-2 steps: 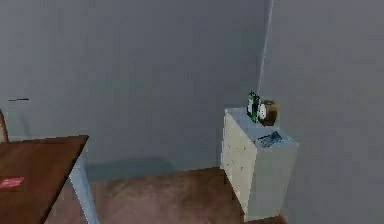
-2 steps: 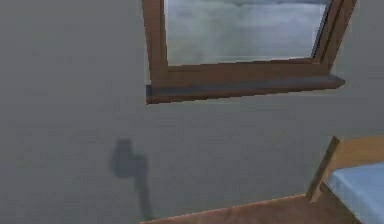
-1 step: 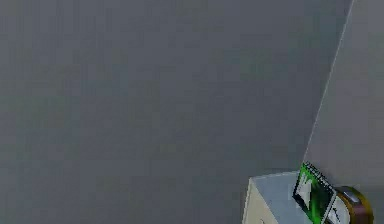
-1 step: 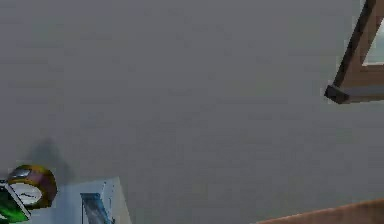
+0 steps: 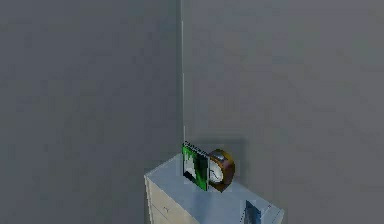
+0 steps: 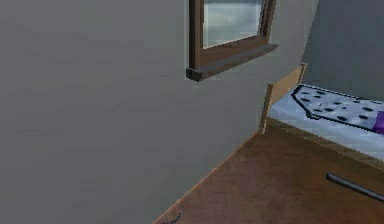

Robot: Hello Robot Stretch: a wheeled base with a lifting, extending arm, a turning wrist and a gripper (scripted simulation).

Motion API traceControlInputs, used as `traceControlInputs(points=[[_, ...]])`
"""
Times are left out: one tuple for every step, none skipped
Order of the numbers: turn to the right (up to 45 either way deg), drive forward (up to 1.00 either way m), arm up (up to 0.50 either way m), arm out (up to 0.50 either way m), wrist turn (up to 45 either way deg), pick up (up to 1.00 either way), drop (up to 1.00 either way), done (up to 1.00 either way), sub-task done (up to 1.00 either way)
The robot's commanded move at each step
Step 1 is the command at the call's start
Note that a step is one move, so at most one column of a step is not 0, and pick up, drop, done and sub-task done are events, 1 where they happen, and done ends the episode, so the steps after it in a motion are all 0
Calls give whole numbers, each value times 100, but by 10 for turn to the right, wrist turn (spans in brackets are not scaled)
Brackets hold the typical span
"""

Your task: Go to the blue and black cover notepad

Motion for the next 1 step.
traceControlInputs(points=[[0,0,0,0,0,0,0,100,0]])
